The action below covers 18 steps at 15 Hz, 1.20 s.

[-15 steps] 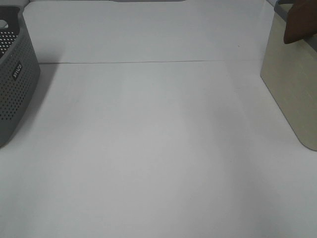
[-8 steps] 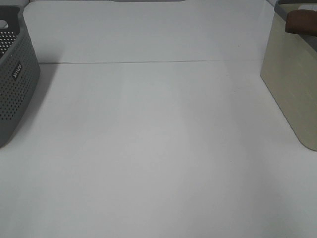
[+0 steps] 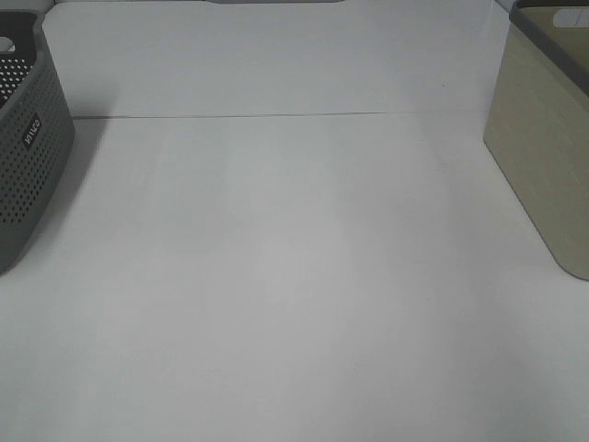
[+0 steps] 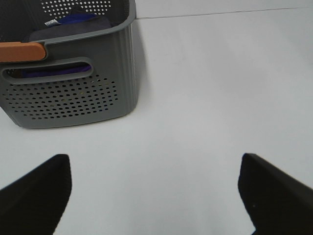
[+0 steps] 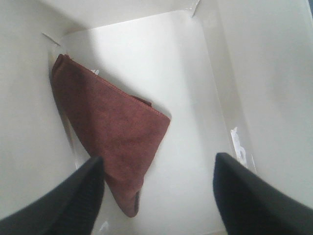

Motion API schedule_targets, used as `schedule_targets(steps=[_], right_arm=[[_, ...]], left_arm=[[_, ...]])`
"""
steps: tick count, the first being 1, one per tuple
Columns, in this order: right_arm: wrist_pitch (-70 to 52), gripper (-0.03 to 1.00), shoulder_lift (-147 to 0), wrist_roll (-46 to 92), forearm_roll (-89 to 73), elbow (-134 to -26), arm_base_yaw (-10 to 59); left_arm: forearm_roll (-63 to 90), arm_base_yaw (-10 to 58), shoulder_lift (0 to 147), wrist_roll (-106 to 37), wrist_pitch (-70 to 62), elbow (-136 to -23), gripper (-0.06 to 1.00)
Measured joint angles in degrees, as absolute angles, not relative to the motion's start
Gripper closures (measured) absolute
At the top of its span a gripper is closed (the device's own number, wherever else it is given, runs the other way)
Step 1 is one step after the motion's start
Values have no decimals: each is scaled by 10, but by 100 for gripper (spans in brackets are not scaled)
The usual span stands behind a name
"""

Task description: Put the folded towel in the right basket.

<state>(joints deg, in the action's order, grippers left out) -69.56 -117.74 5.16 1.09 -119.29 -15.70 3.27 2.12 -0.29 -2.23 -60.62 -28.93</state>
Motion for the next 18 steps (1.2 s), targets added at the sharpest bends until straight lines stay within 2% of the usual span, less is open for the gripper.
schedule_targets(steps=[3, 8, 11, 15, 18], right_arm=[[-696, 26, -1164, 46, -37, -1193, -157], [-696, 25, -1087, 46, -143, -1193, -150], [-696, 25, -1027, 47, -120, -1192, -101], [-696, 25, -906, 48, -85, -1098, -34], [-696, 25, -819, 60, -66, -995, -29]], left_arm=[[33, 21, -3, -22, -606, -289, 7], [33, 21, -3, -22, -606, -289, 7], [33, 21, -3, -22, -606, -289, 7], [33, 21, -3, -22, -606, -289, 7], [33, 21, -3, -22, -606, -289, 7]])
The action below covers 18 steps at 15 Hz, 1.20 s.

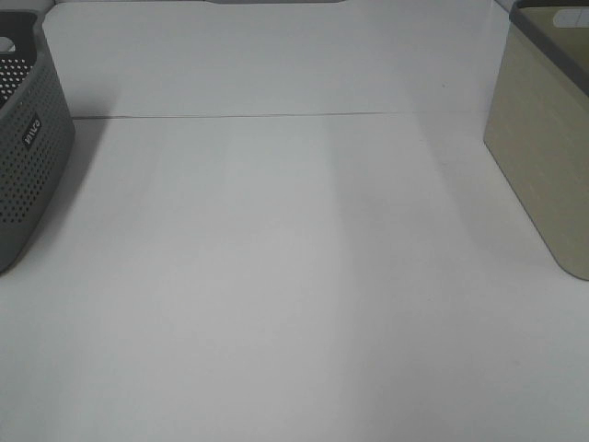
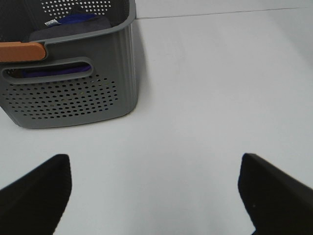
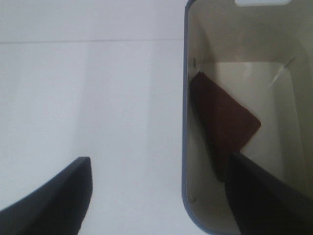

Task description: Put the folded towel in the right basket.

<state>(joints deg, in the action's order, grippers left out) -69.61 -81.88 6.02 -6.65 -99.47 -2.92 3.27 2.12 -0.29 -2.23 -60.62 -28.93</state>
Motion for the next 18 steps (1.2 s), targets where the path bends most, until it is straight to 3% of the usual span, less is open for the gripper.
schedule_targets(steps=[7, 11, 18], right_arm=[[-687, 25, -528, 57, -58, -560, -29], [-642, 25, -364, 57, -57, -404, -29], [-598, 25, 0, 57, -28, -300, -29]], left_arm=[[33, 21, -3, -22, -606, -289, 7], [33, 21, -3, -22, -606, -289, 7], [33, 21, -3, -22, -606, -289, 7]])
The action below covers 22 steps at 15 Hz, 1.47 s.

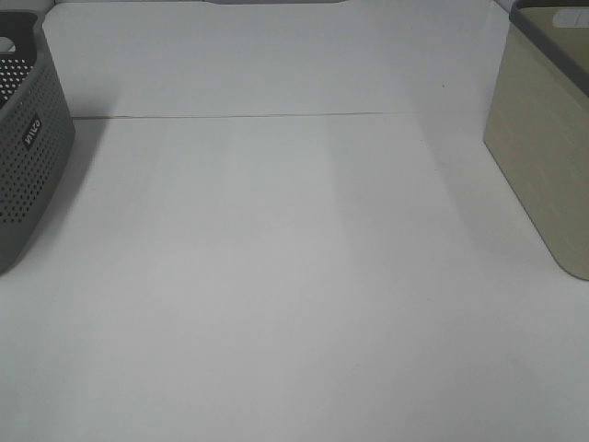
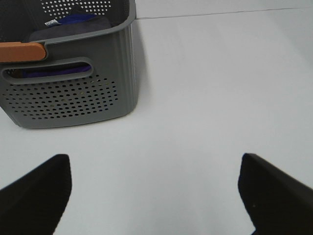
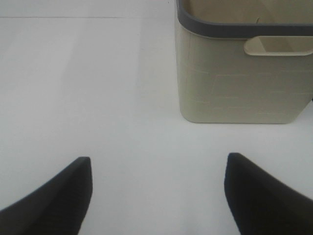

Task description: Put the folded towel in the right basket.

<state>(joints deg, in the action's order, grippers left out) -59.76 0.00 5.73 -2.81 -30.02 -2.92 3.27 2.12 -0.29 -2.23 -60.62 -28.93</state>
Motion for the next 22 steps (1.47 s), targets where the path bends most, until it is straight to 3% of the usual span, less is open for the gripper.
schedule_targets(steps=[22], right_arm=[[-603, 25, -2, 57, -25, -289, -29]], left_arm=[[33, 21, -3, -22, -606, -289, 7]])
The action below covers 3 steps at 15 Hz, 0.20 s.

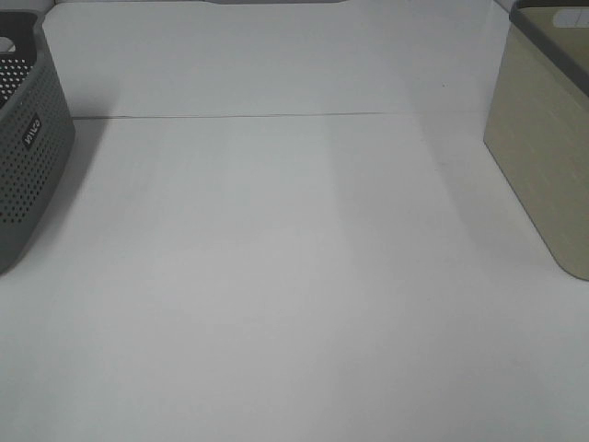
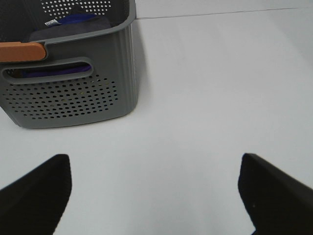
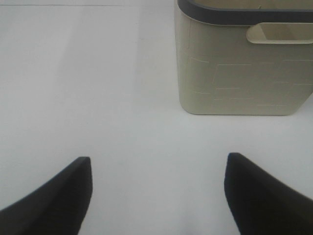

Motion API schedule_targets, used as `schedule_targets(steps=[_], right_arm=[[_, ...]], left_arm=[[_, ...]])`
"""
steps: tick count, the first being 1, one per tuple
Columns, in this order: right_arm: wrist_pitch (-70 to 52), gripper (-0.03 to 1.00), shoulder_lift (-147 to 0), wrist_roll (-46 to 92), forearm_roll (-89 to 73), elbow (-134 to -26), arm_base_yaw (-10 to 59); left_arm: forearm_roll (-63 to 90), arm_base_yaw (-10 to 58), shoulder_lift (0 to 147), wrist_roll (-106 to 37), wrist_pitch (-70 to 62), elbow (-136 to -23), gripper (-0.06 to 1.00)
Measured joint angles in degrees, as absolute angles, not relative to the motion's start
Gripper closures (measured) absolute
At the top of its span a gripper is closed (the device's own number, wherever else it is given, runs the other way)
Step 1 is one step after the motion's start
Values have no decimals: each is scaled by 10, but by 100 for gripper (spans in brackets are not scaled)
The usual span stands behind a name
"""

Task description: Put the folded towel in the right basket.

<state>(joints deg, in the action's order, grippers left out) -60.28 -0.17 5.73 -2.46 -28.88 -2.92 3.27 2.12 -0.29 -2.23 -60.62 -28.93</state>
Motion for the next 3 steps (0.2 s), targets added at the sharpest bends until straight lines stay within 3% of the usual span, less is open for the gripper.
schedule_targets(steps=[3], right_arm=[[-603, 25, -2, 57, -25, -289, -29]], left_arm=[[33, 21, -3, -22, -606, -289, 7]])
